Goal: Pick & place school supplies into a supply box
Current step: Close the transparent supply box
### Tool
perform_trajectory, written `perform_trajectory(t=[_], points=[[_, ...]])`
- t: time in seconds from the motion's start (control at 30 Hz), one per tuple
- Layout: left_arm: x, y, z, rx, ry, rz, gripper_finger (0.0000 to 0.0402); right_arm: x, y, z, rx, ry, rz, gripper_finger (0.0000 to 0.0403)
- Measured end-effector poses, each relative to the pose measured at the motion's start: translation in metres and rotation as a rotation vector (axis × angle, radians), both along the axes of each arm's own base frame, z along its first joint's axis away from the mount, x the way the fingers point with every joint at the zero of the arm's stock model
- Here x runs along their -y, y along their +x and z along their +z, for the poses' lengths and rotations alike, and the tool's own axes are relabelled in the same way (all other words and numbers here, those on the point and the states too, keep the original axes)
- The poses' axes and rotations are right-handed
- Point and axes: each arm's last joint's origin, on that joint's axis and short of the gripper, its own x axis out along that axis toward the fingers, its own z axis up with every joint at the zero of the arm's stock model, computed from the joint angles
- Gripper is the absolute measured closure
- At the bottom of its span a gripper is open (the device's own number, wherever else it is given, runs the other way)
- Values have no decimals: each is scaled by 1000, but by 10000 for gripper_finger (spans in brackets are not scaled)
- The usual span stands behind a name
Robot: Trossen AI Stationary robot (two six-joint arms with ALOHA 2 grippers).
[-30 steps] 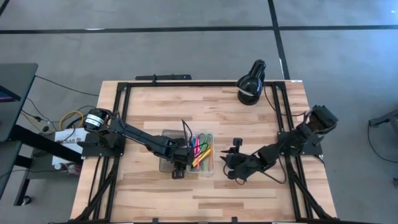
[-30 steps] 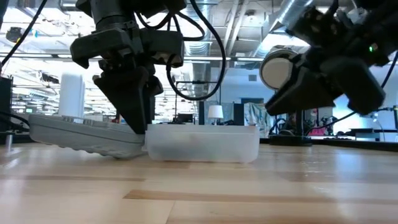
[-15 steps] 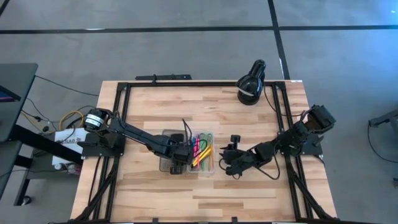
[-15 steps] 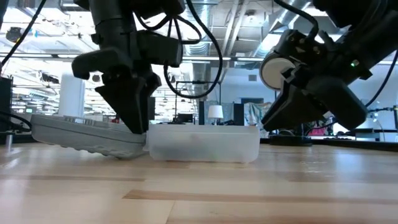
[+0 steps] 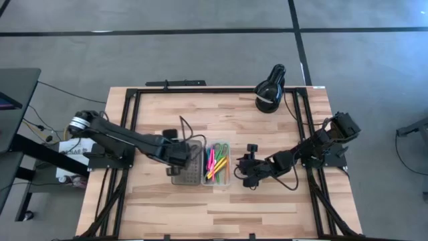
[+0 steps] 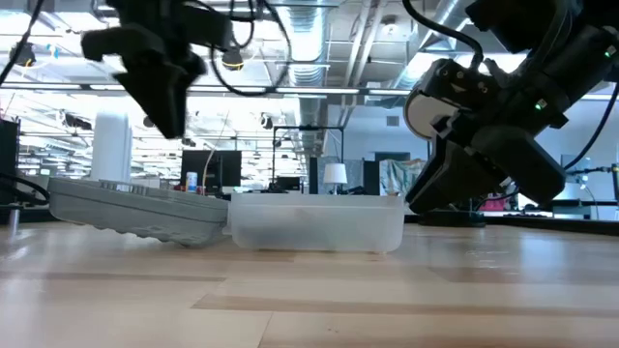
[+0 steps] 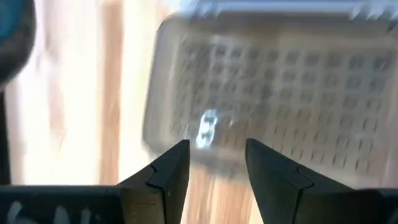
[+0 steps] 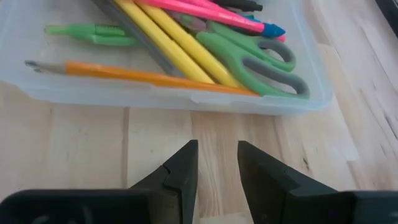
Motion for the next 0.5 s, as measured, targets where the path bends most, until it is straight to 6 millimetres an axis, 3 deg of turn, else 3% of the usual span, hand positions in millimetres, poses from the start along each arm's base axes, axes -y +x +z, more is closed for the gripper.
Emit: perform_trajectory(t=[0.13, 0.5], points=[[-6, -24, 3, -20, -26, 62, 251, 2, -5, -6, 3, 6, -3, 296], [-13, -71, -44, -87, -138, 158, 251, 6, -16, -18, 27, 55, 11, 296]])
